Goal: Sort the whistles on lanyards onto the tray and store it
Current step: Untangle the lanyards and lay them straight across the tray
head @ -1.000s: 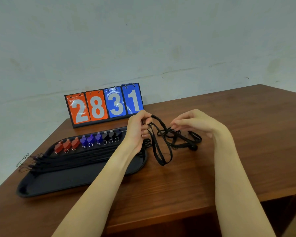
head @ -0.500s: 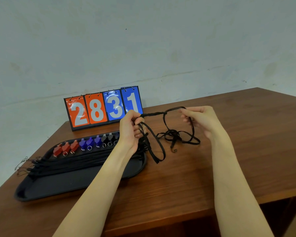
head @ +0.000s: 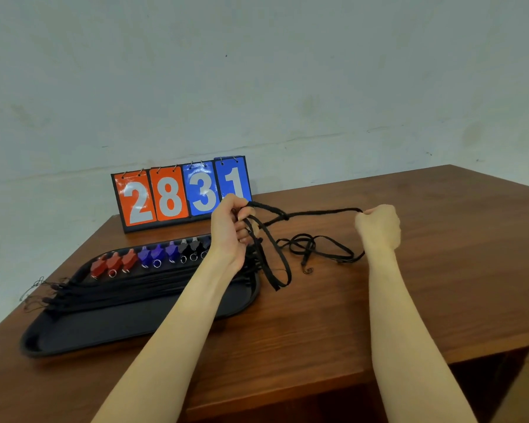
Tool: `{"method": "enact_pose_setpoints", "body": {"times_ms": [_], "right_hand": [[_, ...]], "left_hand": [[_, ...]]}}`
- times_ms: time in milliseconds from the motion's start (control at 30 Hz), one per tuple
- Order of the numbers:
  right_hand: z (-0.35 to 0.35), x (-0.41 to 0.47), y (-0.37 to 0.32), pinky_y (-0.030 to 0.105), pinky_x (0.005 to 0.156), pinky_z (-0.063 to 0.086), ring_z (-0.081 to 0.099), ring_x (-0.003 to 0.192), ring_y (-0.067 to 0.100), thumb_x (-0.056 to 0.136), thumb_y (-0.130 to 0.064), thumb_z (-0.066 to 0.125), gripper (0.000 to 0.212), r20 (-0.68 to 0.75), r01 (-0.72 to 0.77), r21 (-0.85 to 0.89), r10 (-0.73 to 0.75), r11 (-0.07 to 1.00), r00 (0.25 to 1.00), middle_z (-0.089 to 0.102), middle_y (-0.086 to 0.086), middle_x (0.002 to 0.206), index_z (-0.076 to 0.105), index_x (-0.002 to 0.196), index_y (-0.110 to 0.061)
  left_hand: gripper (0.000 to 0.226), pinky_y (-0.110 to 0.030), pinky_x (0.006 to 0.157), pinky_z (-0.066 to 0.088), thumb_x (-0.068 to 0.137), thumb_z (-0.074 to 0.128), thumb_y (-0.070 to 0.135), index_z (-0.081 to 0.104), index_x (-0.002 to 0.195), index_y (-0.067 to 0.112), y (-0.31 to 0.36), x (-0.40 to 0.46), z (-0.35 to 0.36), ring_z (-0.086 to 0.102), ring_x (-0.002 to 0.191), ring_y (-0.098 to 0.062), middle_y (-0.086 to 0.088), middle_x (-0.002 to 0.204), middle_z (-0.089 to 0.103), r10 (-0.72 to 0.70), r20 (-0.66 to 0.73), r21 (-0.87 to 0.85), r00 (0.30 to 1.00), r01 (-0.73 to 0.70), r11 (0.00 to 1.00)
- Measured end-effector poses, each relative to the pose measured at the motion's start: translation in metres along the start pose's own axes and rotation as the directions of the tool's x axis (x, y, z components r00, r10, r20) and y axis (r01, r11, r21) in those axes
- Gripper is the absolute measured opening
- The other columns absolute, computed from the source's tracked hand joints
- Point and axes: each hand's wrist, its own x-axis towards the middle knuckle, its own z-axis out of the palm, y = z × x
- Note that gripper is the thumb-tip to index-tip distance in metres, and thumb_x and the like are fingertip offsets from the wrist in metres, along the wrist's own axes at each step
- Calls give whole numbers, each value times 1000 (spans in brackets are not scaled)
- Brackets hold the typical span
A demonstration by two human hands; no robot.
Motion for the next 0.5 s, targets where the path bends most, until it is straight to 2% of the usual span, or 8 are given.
{"method": "enact_pose_setpoints", "body": {"times_ms": [100, 200, 233, 300, 333, 400, 500], "right_hand": [[-4, -6, -3, 42, 97, 39, 50, 119, 39, 94, -4, 44, 33, -9, -3, -84, 2, 996, 1000, 56, 25, 127, 57, 122, 7], [7, 8, 3, 42, 101, 37, 48, 124, 35, 93, -6, 44, 39, 26, 7, -173, -2, 985, 1000, 52, 19, 134, 53, 131, -3], [10, 9, 2, 41, 102, 35, 48, 125, 31, 93, -7, 46, 42, 62, 48, -149, -39, 988, 997, 52, 13, 137, 52, 134, -8], [15, 10, -2, 33, 101, 37, 52, 119, 19, 94, -12, 51, 38, 215, 175, 31, -177, 984, 960, 56, 5, 133, 55, 132, -15], [16, 9, -5, 31, 102, 39, 56, 114, 13, 95, -16, 54, 33, 316, 223, 143, -258, 964, 913, 61, 2, 127, 60, 127, -17], [16, 0, -13, 36, 103, 45, 63, 108, 10, 95, -22, 56, 26, 529, 230, 314, -371, 921, 763, 69, -1, 115, 66, 118, -17], [15, -9, -17, 31, 100, 47, 63, 111, 8, 92, -21, 60, 29, 719, 253, 349, -431, 902, 545, 70, -4, 115, 66, 120, -14]], "left_hand": [[39, -20, 40, 11, 84, 45, 18, 31, 48, 22, 2, -1, 0, 15, 37, -6, 10, 45, 24, -4, 9, -21, 1000, 4, 1000], [41, -18, 37, 13, 85, 45, 17, 32, 47, 22, 3, -2, 2, 15, 35, -5, 10, 44, 24, 1, 19, -14, 1000, -1, 1000], [41, -18, 36, 14, 86, 44, 17, 32, 46, 21, 2, -3, 2, 16, 34, -5, 10, 43, 24, 1, 21, -3, 1000, -1, 1000], [41, -18, 37, 13, 86, 44, 17, 32, 46, 21, 2, -4, 3, 17, 34, -5, 10, 42, 24, -5, 35, 3, 999, 5, 1000], [41, -18, 37, 13, 86, 43, 17, 32, 46, 21, 2, -4, 3, 17, 34, -5, 10, 42, 24, -9, 44, 1, 999, 9, 1000], [41, -18, 37, 13, 86, 43, 17, 32, 47, 21, 2, -4, 3, 17, 34, -5, 10, 42, 25, -7, 52, 1, 999, 7, 1000], [41, -16, 35, 15, 86, 44, 17, 33, 47, 21, 1, -3, 1, 18, 33, -5, 10, 42, 25, -4, 54, 2, 999, 4, 1000]]}}
